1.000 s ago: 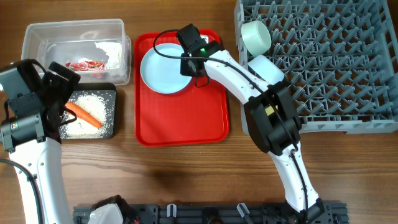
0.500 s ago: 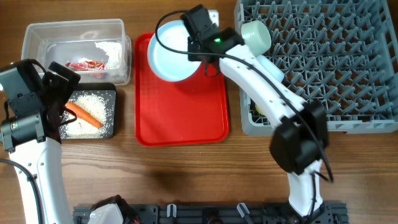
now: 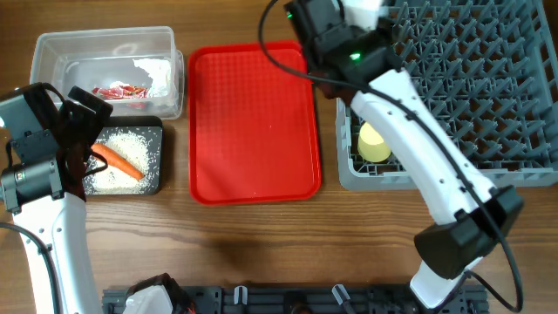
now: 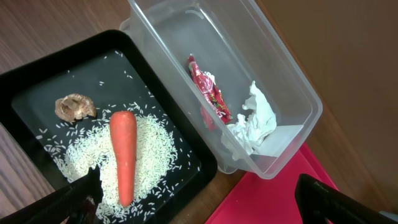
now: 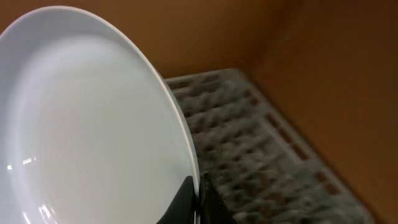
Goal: Sort waste into correct bins and load items into the dishwasher rack
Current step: 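Lift the light blue plate and carry it into the rack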
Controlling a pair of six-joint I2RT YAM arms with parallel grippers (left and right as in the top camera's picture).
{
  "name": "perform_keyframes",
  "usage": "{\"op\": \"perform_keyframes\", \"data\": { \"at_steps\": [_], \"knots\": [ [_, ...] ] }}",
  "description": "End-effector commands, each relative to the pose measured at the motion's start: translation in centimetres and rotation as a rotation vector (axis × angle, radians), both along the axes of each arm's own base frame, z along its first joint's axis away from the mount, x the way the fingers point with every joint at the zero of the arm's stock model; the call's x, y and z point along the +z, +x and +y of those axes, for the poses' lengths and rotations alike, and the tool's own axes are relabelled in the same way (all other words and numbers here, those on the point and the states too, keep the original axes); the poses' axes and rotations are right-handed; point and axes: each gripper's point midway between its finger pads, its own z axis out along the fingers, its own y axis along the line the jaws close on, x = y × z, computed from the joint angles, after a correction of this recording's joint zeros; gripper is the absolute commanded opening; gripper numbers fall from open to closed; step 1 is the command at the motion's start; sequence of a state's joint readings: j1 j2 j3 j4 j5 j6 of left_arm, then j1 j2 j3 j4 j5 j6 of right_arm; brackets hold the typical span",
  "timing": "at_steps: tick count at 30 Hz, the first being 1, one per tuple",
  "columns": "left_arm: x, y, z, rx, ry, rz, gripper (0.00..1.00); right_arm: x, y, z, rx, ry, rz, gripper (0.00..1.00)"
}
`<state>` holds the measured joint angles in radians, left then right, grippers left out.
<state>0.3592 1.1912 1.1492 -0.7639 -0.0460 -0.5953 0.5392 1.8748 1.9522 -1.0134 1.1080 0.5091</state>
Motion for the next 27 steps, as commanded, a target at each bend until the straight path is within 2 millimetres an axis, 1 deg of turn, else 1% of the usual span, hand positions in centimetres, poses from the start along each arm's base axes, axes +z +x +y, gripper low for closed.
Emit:
{"op": "perform_keyframes", "data": {
  "at_steps": [1,5,7,9,11,13,16,20,23,27],
  "knots": [
    [0.4,0.1,-0.2,-0.021,0.008,-0.007,1.00,2.6,-1.2,-5.9,-0.190,-0.100,-0.066,0.04],
    [0.4,0.1,-0.2,-0.021,0.007,-0.006,1.00,2.3,-1.4,-10.5,-0.295,-0.101,-0.048,0.04],
    [0.4,0.1,-0.2,-0.020,0.007,-0.006,1.00,1.7,-1.3,-12.5,-0.334,-0.077,-0.042,0.04],
    [0.4,0.1,-0.2,-0.021,0.007,-0.006,1.00,0.9,-1.0,-14.1,-0.353,-0.055,-0.023,0.04],
    [0.4,0.1,-0.2,-0.021,0.007,-0.007,1.00,-0.3,-0.3,-15.3,-0.340,-0.045,0.033,0.04],
    [0.4,0.1,-0.2,-0.020,0.007,-0.008,1.00,-2.1,1.3,-15.4,-0.247,-0.029,0.138,0.04],
    [0.4,0.1,-0.3,-0.021,0.007,-0.006,1.00,-4.6,3.4,-14.5,-0.093,-0.040,0.276,0.04],
    [0.3,0.1,-0.3,-0.021,0.006,-0.003,1.00,-6.0,4.8,-14.0,-0.033,-0.114,0.351,0.05],
    [0.3,0.1,-0.3,-0.021,0.006,-0.004,1.00,-7.2,5.5,-14.0,0.003,-0.172,0.422,0.04],
    [0.3,0.1,-0.3,-0.021,0.006,-0.003,1.00,-8.1,5.6,-15.0,-0.050,-0.241,0.464,0.04]
  ]
}}
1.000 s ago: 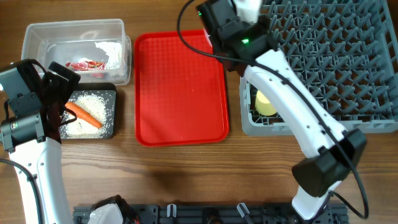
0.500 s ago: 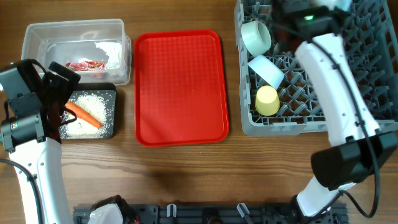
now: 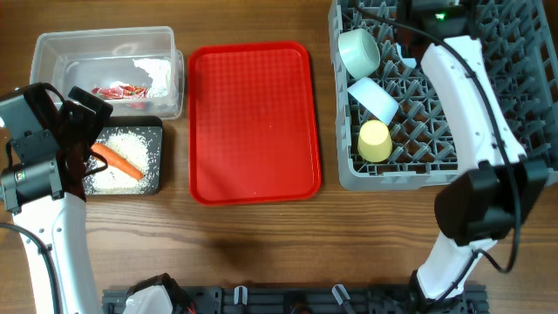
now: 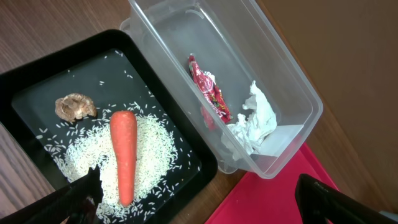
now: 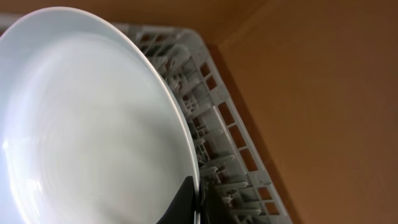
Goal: Sort waste into correct bins and load items into the dishwasher rack
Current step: 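Lift the light blue plate and carry it into the rack, then stand the plate upright in the rack and open the right gripper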
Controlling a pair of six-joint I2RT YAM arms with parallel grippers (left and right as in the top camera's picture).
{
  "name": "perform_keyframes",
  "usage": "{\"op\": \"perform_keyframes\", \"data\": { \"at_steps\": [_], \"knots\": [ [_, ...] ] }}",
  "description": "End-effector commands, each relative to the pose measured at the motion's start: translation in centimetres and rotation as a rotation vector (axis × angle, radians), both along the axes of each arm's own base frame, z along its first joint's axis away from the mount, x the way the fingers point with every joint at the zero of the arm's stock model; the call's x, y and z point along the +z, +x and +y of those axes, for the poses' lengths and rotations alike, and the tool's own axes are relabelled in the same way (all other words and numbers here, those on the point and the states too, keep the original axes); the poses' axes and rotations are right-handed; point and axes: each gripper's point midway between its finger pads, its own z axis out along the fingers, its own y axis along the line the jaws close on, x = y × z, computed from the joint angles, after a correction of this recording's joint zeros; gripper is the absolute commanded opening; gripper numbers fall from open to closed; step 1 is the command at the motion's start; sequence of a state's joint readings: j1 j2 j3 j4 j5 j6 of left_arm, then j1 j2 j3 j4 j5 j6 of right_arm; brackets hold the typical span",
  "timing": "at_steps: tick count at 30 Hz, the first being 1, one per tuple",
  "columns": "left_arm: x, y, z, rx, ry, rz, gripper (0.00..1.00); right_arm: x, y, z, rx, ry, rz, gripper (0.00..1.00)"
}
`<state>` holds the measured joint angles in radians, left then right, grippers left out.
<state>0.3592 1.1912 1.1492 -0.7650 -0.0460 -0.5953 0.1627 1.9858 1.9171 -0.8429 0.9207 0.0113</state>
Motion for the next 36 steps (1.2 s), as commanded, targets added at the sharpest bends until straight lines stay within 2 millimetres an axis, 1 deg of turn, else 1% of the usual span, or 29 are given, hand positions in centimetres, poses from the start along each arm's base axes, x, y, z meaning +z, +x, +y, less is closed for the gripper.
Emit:
{"op": "perform_keyframes", "data": {
  "at_steps": [1,3,6,11,13,14,15,16,18,19,20,21,22,25,30,32,36],
  "knots": [
    [0.3,0.1,-0.3,-0.021,0.006,-0.004,1.00,-1.9,0.4,-0.6,0.010,-0.091,0.102,0.04],
    [0.3,0.1,-0.3,-0.021,0.007,-0.005,1.00,-2.2,0.8,-0.4,0.019,-0.086,0.101,0.04],
    [0.3,0.1,-0.3,-0.021,0.007,-0.005,1.00,-3.5,1.6,0.5,0.085,-0.043,0.130,0.04],
    [0.3,0.1,-0.3,-0.021,0.007,-0.005,1.00,-5.0,1.8,1.0,0.112,-0.025,0.172,0.05],
    [0.3,0.1,-0.3,-0.021,0.007,-0.005,1.00,-5.5,2.1,1.7,0.148,0.016,0.178,0.10],
    [0.3,0.1,-0.3,-0.021,0.006,-0.004,1.00,-5.8,2.2,2.2,0.167,0.036,0.180,0.17],
    [0.4,0.1,-0.3,-0.020,0.006,-0.005,1.00,-6.0,2.4,2.6,0.183,0.055,0.181,0.33],
    [0.3,0.1,-0.3,-0.021,0.007,-0.005,1.00,-6.2,2.4,2.9,0.194,0.068,0.181,0.56],
    [0.3,0.1,-0.3,-0.021,0.006,-0.004,1.00,-6.2,2.5,3.1,0.197,0.078,0.175,0.81],
    [0.3,0.1,-0.3,-0.020,0.006,-0.004,1.00,-6.2,2.5,3.2,0.196,0.079,0.172,0.88],
    [0.4,0.1,-0.2,-0.020,0.006,-0.005,1.00,-6.0,2.6,3.2,0.196,0.080,0.165,0.91],
    [0.3,0.1,-0.3,-0.021,0.006,-0.004,1.00,-5.9,2.6,3.2,0.192,0.083,0.155,0.97],
    [0.3,0.1,-0.3,-0.020,0.006,-0.005,1.00,-5.4,2.6,3.0,0.179,0.085,0.135,1.00],
    [0.3,0.1,-0.3,-0.021,0.007,-0.005,1.00,-3.9,2.3,3.0,0.160,0.106,0.080,1.00],
    [0.3,0.1,-0.3,-0.020,0.006,-0.004,1.00,1.1,0.9,2.9,0.138,0.165,-0.067,1.00],
    [0.3,0.1,-0.3,-0.021,0.006,-0.004,1.00,2.6,0.3,3.7,0.187,0.216,-0.088,1.00],
    [0.3,0.1,-0.3,-0.021,0.006,-0.004,1.00,5.7,-1.4,6.6,0.343,0.376,-0.131,1.00]
  ]
}}
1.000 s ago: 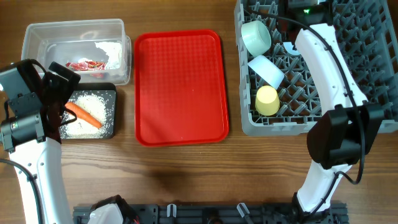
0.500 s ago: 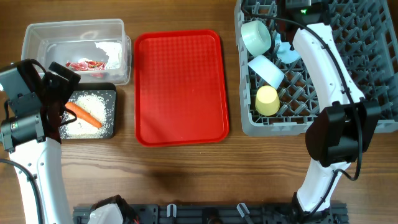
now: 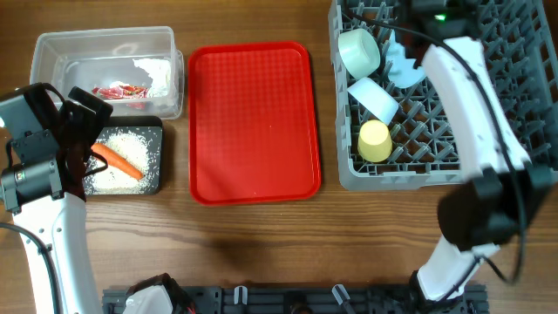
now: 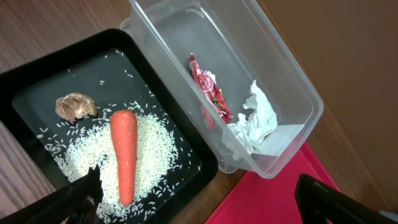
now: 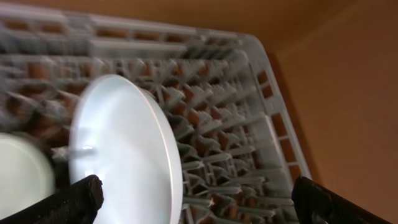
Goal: Sort waste into correct bins and load items into the dishwasher rack
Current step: 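Stand the plate upright in the rack and open the right gripper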
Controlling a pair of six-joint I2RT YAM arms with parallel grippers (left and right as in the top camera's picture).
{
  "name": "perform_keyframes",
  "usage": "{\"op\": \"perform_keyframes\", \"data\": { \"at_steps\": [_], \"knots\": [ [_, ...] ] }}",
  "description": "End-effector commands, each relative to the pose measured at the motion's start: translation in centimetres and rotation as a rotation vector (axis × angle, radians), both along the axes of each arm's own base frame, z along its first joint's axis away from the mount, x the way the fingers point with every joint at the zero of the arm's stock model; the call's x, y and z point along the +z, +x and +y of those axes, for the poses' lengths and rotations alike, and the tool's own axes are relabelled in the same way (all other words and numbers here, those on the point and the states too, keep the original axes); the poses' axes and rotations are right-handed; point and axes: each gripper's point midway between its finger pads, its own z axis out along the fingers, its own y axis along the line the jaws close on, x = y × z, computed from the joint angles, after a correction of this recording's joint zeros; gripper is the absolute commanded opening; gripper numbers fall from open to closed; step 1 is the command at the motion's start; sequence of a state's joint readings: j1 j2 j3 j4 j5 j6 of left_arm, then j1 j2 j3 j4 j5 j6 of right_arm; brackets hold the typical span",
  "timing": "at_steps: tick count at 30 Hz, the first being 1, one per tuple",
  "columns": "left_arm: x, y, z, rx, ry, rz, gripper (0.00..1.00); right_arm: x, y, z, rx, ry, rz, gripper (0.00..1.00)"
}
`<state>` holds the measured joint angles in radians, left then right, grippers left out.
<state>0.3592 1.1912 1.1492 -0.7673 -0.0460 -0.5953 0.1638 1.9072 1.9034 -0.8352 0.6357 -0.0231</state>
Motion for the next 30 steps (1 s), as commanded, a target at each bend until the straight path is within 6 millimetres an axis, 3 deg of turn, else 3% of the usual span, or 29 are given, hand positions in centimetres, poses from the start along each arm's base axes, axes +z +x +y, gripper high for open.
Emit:
{"op": "perform_keyframes", "data": {
  "at_steps": [1,7,14,23,30],
  "knots": [
    [0.4,0.1,-0.2,-0.021,0.007,-0.006,1.00,5.7,-2.2,3.6,0.161,0.209,-0.122,1.00],
    [0.4,0.1,-0.2,-0.021,0.007,-0.006,1.00,9.5,-4.3,7.9,0.378,0.399,-0.179,1.00],
    [0.4,0.1,-0.2,-0.020,0.007,-0.007,1.00,9.3,-5.1,11.4,0.531,0.535,-0.141,1.00],
    [0.4,0.1,-0.2,-0.021,0.007,-0.006,1.00,8.9,-5.5,11.8,0.545,0.558,-0.115,1.00],
    [0.4,0.1,-0.2,-0.021,0.007,-0.006,1.00,7.4,-6.7,11.6,0.523,0.566,-0.038,1.00]
  ]
}}
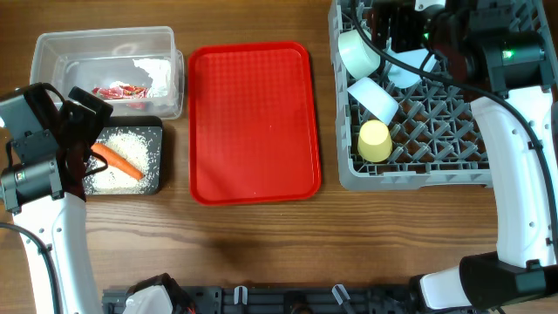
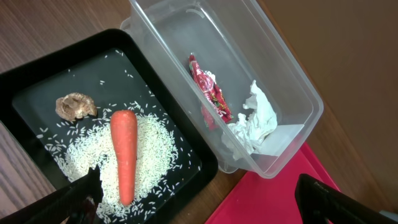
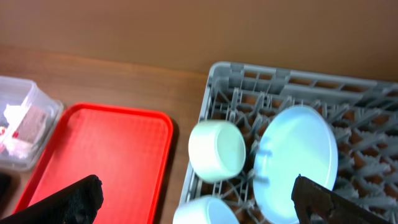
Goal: Sort waste into correct bins and load items into the dishwasher rack
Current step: 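Stand the plate upright in the rack and open the right gripper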
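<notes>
A white plate (image 1: pixel 410 64) stands on edge in the grey dishwasher rack (image 1: pixel 418 179), beside a white bowl (image 1: pixel 357 52), a white cup (image 1: pixel 371 98) and a yellow cup (image 1: pixel 375 141). My right gripper (image 3: pixel 199 213) hangs open and empty above the rack's left end, apart from the plate (image 3: pixel 297 158) and bowl (image 3: pixel 216 149). My left gripper (image 2: pixel 205 211) is open and empty over the black tray (image 2: pixel 25 87), where a carrot (image 2: pixel 123 155) lies on rice next to a brown scrap (image 2: pixel 74 107). The clear bin (image 2: pixel 292 87) holds a red wrapper (image 2: pixel 210 93) and a tissue (image 2: pixel 255 121).
A red tray (image 1: pixel 253 122) lies between the bins and the rack, nothing on it. The clear bin (image 1: pixel 52 44) sits at the back left with the black tray (image 1: pixel 155 185) just in front. A dark fixture runs along the table's front edge.
My right gripper, still open, has drawn back from the plate and now looks over the rack's left end and the red tray. The plate stays in the rack. Left arm unchanged.
My right gripper was shut on the white plate near the rack's left edge, then held it over the rack's far side. A second ago the plate stood in the rack with the gripper open beside it; now the gripper is clear. The left arm stayed still.
</notes>
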Controlling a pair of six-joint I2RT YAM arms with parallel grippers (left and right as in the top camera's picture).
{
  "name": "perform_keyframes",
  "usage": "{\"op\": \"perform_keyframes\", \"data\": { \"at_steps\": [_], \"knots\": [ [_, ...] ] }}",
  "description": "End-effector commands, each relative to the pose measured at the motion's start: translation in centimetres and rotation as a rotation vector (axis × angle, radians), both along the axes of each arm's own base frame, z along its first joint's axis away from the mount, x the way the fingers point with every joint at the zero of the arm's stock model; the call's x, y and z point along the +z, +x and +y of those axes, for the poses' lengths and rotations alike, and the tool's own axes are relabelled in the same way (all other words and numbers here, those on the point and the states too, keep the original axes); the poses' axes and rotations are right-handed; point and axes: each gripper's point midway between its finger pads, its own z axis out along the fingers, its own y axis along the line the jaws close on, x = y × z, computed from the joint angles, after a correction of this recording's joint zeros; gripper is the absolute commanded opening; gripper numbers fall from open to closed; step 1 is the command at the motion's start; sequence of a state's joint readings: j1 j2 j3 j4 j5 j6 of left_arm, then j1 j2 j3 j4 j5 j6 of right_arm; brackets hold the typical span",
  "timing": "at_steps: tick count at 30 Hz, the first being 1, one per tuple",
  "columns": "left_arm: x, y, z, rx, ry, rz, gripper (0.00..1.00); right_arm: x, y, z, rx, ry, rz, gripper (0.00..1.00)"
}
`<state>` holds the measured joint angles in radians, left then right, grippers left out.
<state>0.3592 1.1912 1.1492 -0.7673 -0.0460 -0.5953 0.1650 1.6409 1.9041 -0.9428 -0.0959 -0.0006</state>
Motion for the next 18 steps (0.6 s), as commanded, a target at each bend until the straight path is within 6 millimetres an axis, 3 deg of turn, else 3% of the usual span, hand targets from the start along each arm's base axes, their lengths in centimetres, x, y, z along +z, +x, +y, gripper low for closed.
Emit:
{"op": "perform_keyframes", "data": {
  "at_steps": [1,7,13,18],
  "knots": [
    [0.4,0.1,-0.2,-0.021,0.007,-0.006,1.00,-0.8,-0.6,0.7,0.021,0.021,0.046,1.00],
    [0.4,0.1,-0.2,-0.021,0.007,-0.006,1.00,0.6,-1.0,4.0,0.134,0.202,0.045,1.00],
    [0.2,0.0,-0.3,-0.021,0.005,0.000,1.00,3.4,-1.8,4.2,0.140,0.247,-0.026,1.00],
    [0.2,0.0,-0.3,-0.021,0.005,0.000,1.00,9.2,-5.8,2.4,0.110,0.215,-0.189,1.00]
  ]
}}
